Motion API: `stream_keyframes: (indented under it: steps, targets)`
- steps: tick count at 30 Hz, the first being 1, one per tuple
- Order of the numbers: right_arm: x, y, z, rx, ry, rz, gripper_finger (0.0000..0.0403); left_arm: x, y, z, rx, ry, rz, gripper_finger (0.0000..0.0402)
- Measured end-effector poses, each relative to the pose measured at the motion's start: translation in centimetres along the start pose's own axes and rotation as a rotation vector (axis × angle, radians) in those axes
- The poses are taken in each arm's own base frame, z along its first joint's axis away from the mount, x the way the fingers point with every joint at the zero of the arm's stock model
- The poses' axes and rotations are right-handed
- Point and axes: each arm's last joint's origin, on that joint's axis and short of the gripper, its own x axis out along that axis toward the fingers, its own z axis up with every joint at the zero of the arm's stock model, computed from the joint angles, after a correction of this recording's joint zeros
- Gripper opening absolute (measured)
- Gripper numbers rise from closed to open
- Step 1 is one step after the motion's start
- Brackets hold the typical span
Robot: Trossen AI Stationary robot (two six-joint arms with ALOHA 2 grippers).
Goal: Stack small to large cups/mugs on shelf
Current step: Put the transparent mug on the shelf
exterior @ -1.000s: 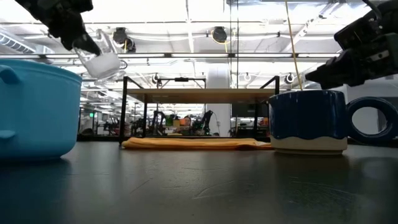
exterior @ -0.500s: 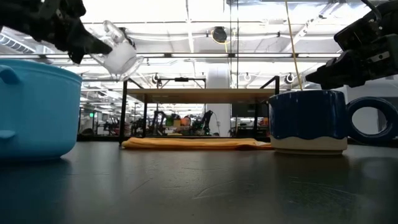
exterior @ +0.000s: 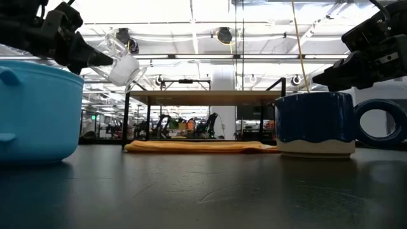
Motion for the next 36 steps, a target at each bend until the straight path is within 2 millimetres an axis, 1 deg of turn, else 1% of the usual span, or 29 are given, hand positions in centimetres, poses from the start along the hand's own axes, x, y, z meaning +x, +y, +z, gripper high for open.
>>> stream_keyframes:
  steps: [3,6,12,16,21,25,27,32,36]
  targets:
    - [0.0,0.0,0.0,0.000,0.000,0.000,0.0000,0.0,0.0,-0.3,0.020,-0.033,0.002,0.0000]
    - [0.0,0.0,0.0,0.000,-0.001,0.000,0.0000,0.1,0.2,-0.6,0.024,-0.028,0.043,0.0000]
    - [0.0,0.0,0.0,0.000,-0.001,0.000,0.0000,0.3,0.5,-1.3,0.006,-0.011,0.069,0.0000]
    - [0.0,0.0,0.0,0.000,-0.001,0.000,0.0000,0.3,0.6,-1.0,-0.006,-0.040,0.056,0.0000]
    - [0.0,0.0,0.0,0.000,-0.001,0.000,0.0000,0.2,0.6,0.6,0.012,-0.197,0.018,0.0000]
    - [0.0,0.0,0.1,-0.002,-0.014,-0.001,0.0000,0.0,1.2,1.6,0.013,-0.243,0.065,0.0000]
    - [0.0,0.0,0.2,-0.003,-0.025,-0.001,0.0000,0.0,1.5,2.4,0.012,-0.258,0.073,0.0000]
    - [0.0,0.0,0.3,-0.004,-0.028,-0.001,0.0000,0.5,2.2,4.7,0.033,-0.220,0.078,0.0000]
    - [0.0,0.0,0.3,-0.005,-0.028,-0.001,0.0000,1.2,3.1,7.5,0.062,-0.173,0.106,0.0000]
